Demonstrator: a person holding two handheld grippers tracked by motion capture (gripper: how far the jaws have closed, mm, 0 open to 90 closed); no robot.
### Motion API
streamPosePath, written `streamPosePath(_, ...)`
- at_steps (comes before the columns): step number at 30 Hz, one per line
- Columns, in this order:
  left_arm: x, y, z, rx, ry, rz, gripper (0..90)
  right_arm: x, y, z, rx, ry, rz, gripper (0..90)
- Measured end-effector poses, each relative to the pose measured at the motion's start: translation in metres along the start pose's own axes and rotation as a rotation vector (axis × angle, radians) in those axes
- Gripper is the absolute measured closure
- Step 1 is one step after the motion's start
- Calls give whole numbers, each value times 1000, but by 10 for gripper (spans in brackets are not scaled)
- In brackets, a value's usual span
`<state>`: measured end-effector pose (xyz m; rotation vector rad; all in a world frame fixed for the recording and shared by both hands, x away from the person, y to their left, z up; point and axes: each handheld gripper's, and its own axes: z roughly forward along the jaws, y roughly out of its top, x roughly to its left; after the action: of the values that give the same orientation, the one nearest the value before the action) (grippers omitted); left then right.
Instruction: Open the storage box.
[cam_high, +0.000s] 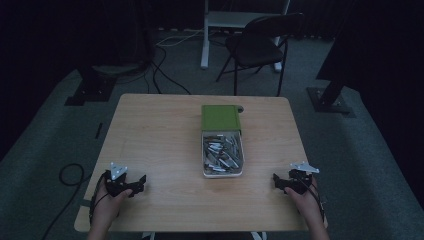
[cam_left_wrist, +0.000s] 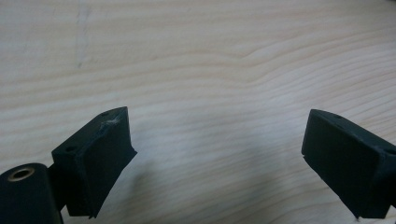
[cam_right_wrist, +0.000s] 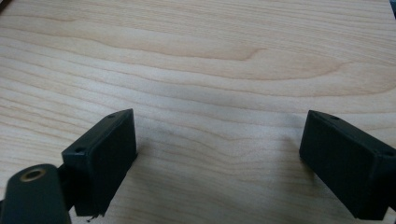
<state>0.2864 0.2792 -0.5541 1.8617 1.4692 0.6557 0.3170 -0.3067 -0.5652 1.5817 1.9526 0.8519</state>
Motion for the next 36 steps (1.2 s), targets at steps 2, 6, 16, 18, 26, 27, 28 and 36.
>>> streamPosePath(2,2,-1,0,10,12,-5,93,0,0,0,0,0,0,105)
streamPosePath(6,7,-3,1,38,32,-25,93,0,0,0,0,0,0,105)
streamPosePath(16,11,-4,2,71,61,-45,93,0,0,0,0,0,0,105)
streamPosePath(18,9,-3,3,78,71,-26,94,0,0,0,0,0,0,104)
streamPosePath(26,9,-3,4,78,59,-12,97,0,0,0,0,2,-4,104)
streamPosePath(27,9,-3,4,78,59,-12,97,0,0,0,0,2,-4,104)
streamPosePath(28,9,-3,4,78,59,-12,96,0,0,0,-1,4,-5,105)
streamPosePath(36,8,-3,4,77,63,-16,97,0,0,0,0,7,-9,105)
